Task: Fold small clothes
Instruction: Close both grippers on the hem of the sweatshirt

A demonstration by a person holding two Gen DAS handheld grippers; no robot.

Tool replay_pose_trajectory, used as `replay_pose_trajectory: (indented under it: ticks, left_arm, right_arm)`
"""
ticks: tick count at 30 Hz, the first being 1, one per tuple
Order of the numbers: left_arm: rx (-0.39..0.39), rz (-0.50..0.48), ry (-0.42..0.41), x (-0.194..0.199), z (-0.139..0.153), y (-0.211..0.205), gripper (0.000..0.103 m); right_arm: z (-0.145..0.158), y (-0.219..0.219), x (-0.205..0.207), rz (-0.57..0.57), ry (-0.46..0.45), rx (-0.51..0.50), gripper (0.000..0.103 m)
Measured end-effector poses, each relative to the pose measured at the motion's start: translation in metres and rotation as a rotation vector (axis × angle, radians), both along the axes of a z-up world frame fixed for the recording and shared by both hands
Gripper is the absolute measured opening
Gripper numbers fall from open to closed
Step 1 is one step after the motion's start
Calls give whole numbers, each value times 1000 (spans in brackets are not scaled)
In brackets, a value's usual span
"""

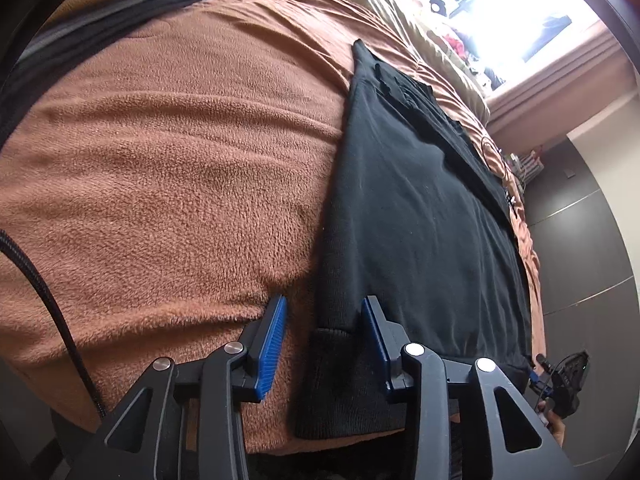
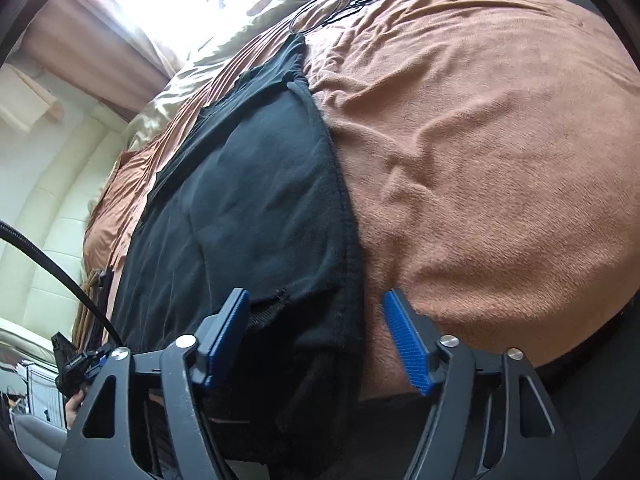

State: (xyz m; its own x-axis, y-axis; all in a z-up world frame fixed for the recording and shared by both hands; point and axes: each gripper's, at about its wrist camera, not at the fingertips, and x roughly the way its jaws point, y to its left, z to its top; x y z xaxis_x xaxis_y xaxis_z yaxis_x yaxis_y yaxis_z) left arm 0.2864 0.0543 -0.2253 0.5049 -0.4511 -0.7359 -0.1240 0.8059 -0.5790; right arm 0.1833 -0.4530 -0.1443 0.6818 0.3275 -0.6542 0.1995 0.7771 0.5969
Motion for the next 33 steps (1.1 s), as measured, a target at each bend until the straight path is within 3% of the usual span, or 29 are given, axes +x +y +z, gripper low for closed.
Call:
replay_pose_trajectory:
  ticks: [9, 14, 16, 26, 29, 30, 33]
  left_arm:
    - [-16, -9, 10, 5, -3, -5, 33]
    - [-62, -28, 15, -2, -5, -3, 29]
    - [-83, -25, 11, -5, -7, -2, 28]
    - [-114, -14, 6, 2, -12, -4, 26]
    - [-106, -20, 5, 10, -15, -6, 22]
    - [-108, -24, 3, 11, -15, -6, 22]
    - [-115, -20, 5, 11, -15, -6, 16]
  right_arm:
    - [-13, -13, -21, 32, -45, 139, 64]
    - [-30, -27, -31, 23, -107, 275, 50]
    - [-37, -32, -31, 9, -104, 286, 39]
    - [-43, -22, -22, 2, -113, 278, 37]
    - [-42, -16, -19, -11, -103, 263, 23]
    - [-41, -15, -19, -17, -96, 260, 14]
    - [-37, -15, -22, -32, -94, 277, 9]
